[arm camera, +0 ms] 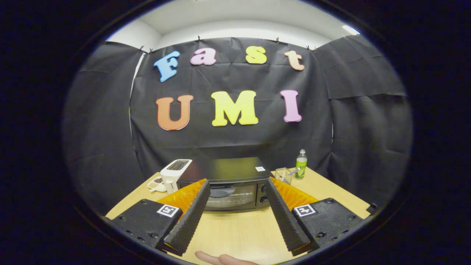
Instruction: Open the toaster oven, put the food inside, and close the toaster oven door.
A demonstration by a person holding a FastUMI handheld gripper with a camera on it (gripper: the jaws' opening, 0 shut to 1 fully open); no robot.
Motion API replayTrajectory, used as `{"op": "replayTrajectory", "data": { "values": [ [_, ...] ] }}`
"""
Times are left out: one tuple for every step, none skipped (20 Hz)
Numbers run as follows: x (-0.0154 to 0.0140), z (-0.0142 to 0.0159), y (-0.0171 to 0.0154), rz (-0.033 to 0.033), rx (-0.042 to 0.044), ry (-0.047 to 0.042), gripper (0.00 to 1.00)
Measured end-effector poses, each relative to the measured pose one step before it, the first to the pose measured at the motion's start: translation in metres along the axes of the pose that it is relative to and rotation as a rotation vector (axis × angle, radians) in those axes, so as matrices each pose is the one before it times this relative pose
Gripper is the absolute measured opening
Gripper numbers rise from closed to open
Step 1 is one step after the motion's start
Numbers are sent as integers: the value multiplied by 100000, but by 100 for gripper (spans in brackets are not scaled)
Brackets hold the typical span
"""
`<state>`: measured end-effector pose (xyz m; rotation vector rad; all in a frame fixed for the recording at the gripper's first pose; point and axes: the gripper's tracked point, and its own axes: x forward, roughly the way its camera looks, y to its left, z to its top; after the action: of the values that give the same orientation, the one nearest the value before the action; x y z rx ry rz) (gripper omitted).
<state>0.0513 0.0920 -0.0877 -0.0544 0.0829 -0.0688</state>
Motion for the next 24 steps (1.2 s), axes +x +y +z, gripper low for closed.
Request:
{"op": "replayTrajectory", "data": {
  "values": [
    [-763,631,-552,-1582,669,-4,98],
    [-1123,393,-687,-1095,1039,-295,98],
    [-1181,137,-623,-478,989,-242,98],
    [-944,571,-491,-516,926,-1235,98],
    [-693,472,-199,549,1224,-497,98],
    [-829,151,-44,938,1294,278,98],
    [-588,224,-62,820,970,54,98],
    [-635,275,-87,-31,685,-438,98],
    [-486,450,-239,-642,47,-1299,98],
    [-363,351,40,-261,-904,-1313,98],
    [-303,-9,454,726,-1705,-696,98],
    [-303,22,275,681,-1886,-455,98],
    [-260,-34,181,490,-1622,-451,98],
    [-185,113,227,393,-967,-723,98],
    [-107,-85,262,562,-767,-284,98],
    [-166,-111,114,373,-375,-253,98],
    [-63,-65,189,368,-306,-385,98],
    [-161,-164,109,464,-342,-294,98],
    [-13,-293,279,1111,-418,-24,98],
    [-76,-237,280,1088,-332,-214,98],
    [130,-457,-88,60,-138,580,98],
    [16,-401,-104,-177,95,971,98],
    [53,-348,149,415,173,866,98],
    [-63,-278,262,905,-79,845,98]
  ]
}}
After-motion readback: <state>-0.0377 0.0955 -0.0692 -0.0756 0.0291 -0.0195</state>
